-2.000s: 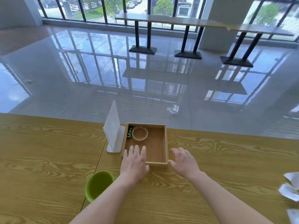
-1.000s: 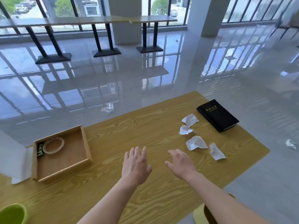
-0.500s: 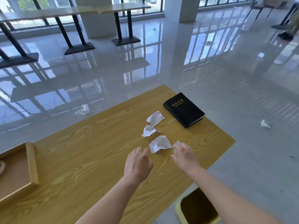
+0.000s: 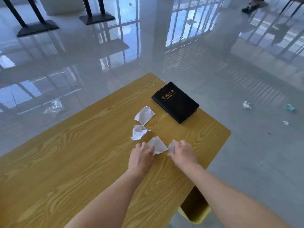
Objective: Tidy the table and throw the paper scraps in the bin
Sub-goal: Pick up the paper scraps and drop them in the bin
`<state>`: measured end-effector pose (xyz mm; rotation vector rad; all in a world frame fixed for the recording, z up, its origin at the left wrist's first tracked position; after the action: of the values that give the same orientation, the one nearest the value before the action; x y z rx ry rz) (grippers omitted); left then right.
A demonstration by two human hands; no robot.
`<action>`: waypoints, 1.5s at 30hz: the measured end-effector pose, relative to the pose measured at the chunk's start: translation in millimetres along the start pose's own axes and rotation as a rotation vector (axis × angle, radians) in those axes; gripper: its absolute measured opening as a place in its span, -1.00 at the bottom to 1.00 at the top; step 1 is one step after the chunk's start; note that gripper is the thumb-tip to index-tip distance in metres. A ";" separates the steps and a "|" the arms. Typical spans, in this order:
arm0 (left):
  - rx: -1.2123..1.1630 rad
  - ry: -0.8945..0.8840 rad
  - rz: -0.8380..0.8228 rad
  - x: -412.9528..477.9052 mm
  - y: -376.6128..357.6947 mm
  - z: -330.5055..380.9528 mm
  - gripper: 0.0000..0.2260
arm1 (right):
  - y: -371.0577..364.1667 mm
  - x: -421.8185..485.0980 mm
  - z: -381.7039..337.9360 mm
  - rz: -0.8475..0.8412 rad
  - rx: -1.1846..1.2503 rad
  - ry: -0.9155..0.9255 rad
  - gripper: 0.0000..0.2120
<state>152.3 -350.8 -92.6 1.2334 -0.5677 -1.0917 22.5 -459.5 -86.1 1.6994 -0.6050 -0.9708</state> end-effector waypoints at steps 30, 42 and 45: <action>-0.263 0.088 0.242 -99.1 -50.6 165.9 -0.86 | -2.1 -98.6 185.2 0.269 0.276 0.129 -0.90; -0.219 0.017 0.048 -109.3 -169.1 218.5 -0.75 | -97.5 -112.5 277.5 0.052 0.250 -0.034 -0.87; -0.216 0.050 -0.028 -97.4 -211.7 212.8 -0.76 | -135.8 -104.6 286.5 -0.009 0.263 -0.063 -0.87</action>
<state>-140.6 -352.2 -210.1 1.0797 -0.3842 -1.1122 -282.6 -485.4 -219.1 1.9088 -0.7952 -0.9876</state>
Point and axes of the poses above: each hand's wrist, its own x-axis towards the middle knuckle, its own y-axis out of the back of the hand, z = x × y, the point moved 5 cm from there along x, towards the middle knuckle, and after that the axes turned 5 degrees about -x, right-handed, at the moved point
